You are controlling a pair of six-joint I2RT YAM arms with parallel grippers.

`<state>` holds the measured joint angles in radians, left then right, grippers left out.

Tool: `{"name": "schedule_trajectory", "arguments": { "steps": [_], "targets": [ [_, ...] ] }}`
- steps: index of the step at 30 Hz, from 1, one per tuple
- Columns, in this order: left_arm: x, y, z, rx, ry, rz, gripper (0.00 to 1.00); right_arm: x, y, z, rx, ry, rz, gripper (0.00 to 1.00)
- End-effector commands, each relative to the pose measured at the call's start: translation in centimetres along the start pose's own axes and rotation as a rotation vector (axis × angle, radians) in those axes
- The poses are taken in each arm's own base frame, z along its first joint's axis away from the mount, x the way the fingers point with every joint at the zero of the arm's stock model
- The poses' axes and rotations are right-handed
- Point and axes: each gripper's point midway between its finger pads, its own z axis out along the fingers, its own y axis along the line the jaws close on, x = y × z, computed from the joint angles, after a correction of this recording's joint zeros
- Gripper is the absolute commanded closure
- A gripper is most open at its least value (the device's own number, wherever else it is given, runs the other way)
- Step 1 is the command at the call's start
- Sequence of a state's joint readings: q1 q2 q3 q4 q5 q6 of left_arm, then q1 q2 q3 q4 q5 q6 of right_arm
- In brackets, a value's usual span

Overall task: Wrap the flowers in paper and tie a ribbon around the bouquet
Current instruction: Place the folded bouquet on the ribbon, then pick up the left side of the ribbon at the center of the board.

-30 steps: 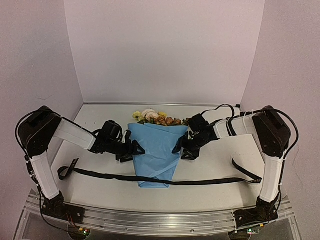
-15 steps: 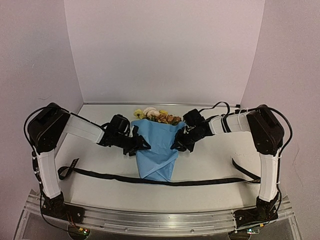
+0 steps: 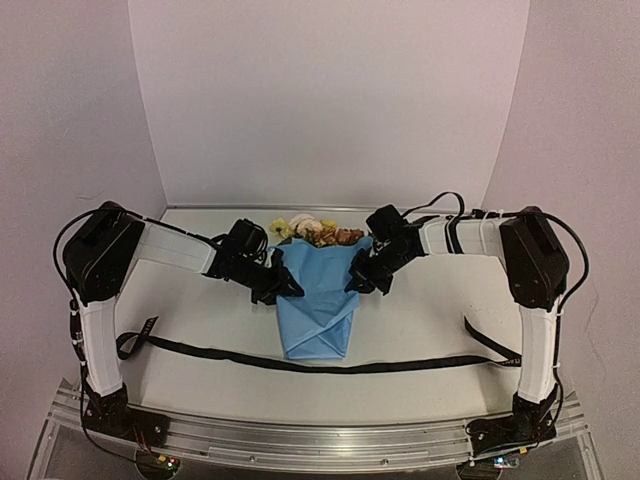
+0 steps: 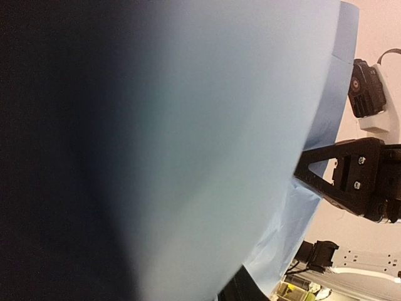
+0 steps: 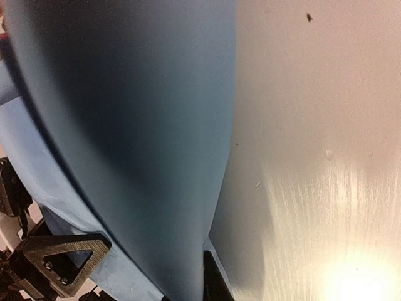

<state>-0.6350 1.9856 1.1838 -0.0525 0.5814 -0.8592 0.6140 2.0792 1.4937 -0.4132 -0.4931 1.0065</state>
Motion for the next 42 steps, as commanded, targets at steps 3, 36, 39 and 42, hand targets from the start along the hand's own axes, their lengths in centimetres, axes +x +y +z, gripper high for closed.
{"name": "schedule_trajectory", "arguments": {
  "steps": [3, 36, 39, 42],
  "targets": [
    [1.4, -2.7, -2.2, 0.058, 0.042, -0.039, 0.76, 2.0, 0.4, -2.6, 0.002, 0.029, 0.061, 1.0],
    [6.6, 2.6, -9.4, -0.254, -0.23, -0.203, 0.2, 9.5, -5.9, -6.2, 0.191, -0.021, -0.091, 0.37],
    [5.9, 5.5, -12.6, -0.383, -0.339, -0.299, 0.16, 9.0, -7.8, -8.0, 0.244, -0.05, -0.104, 0.28],
    [6.0, 9.2, -17.1, -0.572, -0.471, -0.422, 0.1, 8.4, -10.5, -10.2, 0.297, -0.091, -0.102, 0.21]
  ]
}}
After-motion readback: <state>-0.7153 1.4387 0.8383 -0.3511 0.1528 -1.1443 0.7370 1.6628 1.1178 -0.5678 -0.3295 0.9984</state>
